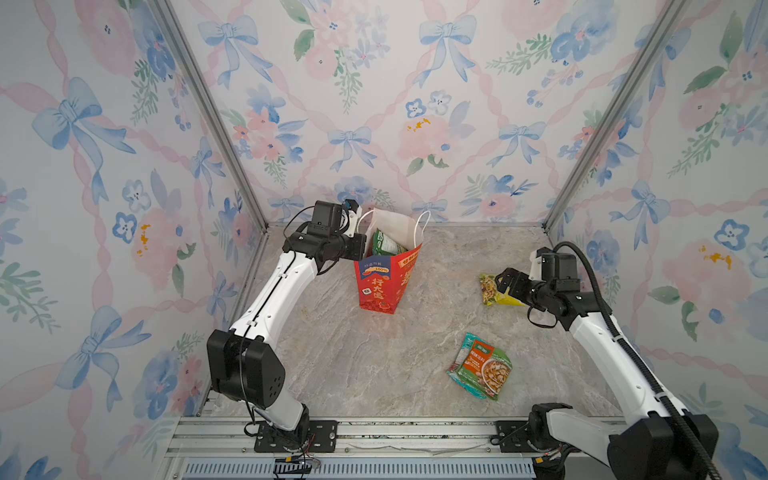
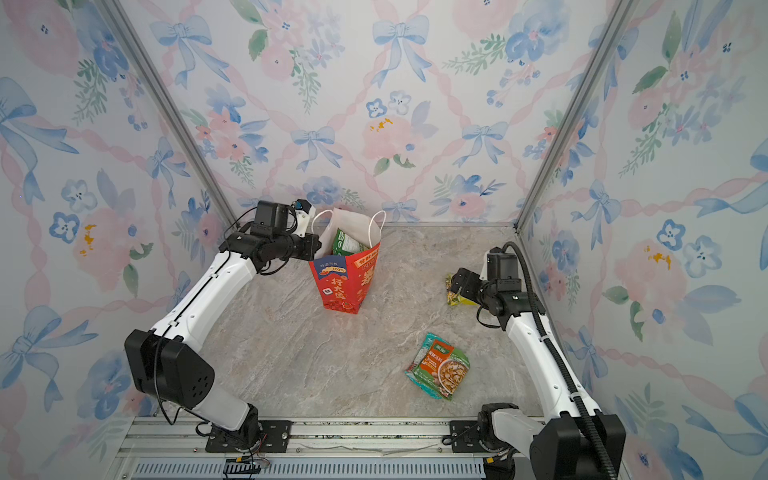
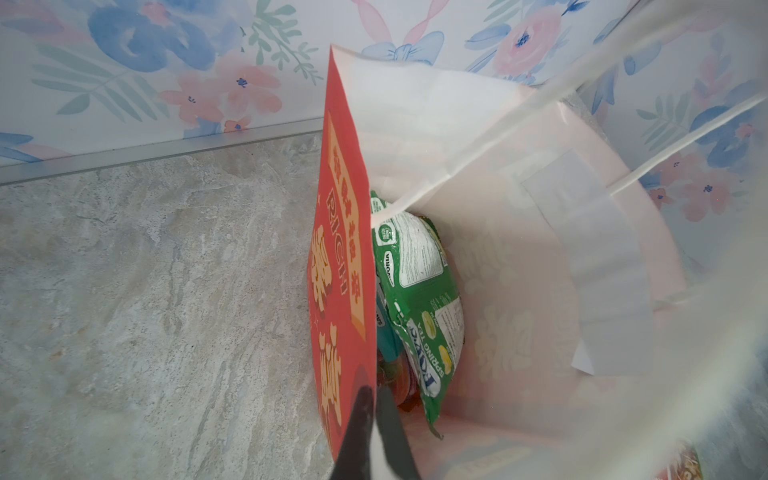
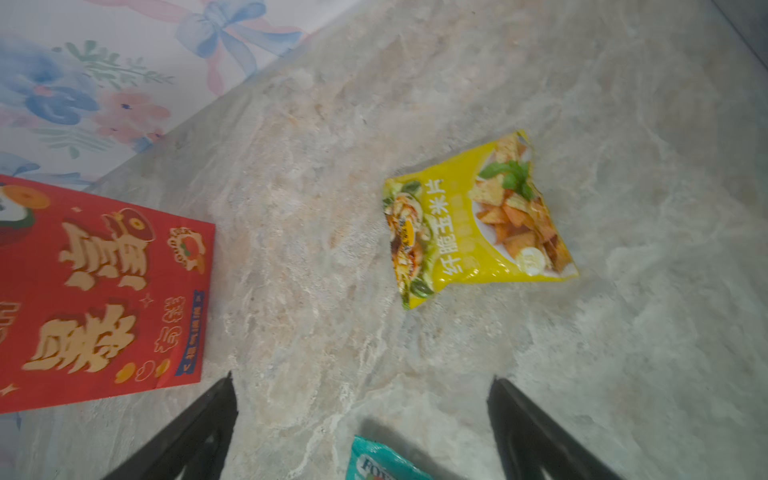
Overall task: Place the snacks into the paper bag
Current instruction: 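Move the right gripper down to the yellow corn chip bag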
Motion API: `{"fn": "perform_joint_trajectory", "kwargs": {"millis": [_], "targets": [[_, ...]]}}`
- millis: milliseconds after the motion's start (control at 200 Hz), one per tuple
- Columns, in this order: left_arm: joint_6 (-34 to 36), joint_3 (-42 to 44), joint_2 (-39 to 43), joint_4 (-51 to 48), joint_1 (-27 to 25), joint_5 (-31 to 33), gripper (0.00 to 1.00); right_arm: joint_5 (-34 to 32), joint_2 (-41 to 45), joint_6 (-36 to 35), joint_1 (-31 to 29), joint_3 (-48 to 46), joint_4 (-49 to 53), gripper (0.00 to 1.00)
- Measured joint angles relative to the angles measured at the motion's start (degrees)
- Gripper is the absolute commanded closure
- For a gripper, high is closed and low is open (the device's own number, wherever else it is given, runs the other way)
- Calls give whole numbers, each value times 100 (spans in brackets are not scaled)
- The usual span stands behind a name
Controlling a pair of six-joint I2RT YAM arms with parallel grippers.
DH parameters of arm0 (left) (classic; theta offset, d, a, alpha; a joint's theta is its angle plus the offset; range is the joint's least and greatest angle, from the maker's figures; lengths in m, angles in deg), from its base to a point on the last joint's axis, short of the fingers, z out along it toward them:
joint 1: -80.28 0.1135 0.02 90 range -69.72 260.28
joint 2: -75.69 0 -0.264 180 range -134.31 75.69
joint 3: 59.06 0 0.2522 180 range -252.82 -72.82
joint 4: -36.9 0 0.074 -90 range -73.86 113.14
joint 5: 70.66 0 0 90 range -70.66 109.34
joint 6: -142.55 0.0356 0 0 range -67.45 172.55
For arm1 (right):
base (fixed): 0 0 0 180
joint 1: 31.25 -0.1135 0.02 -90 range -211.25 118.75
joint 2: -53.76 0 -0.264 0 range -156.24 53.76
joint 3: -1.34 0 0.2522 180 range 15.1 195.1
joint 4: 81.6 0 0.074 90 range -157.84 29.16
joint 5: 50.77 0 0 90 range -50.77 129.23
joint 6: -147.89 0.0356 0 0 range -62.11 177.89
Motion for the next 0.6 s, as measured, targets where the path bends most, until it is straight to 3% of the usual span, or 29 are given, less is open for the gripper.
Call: {"fn": "perform_joint_trajectory", "kwargs": {"millis": [180,345,600], "targets": [[0,0,0,0,0,0,100,39,-146,271,737,-511,-260,3],[0,0,0,0,0,0,100,-264,-595,243,817,-490,-481,3],[0,0,0,0,0,0,100,-673,-2041,20,892,232,-610,3]]}}
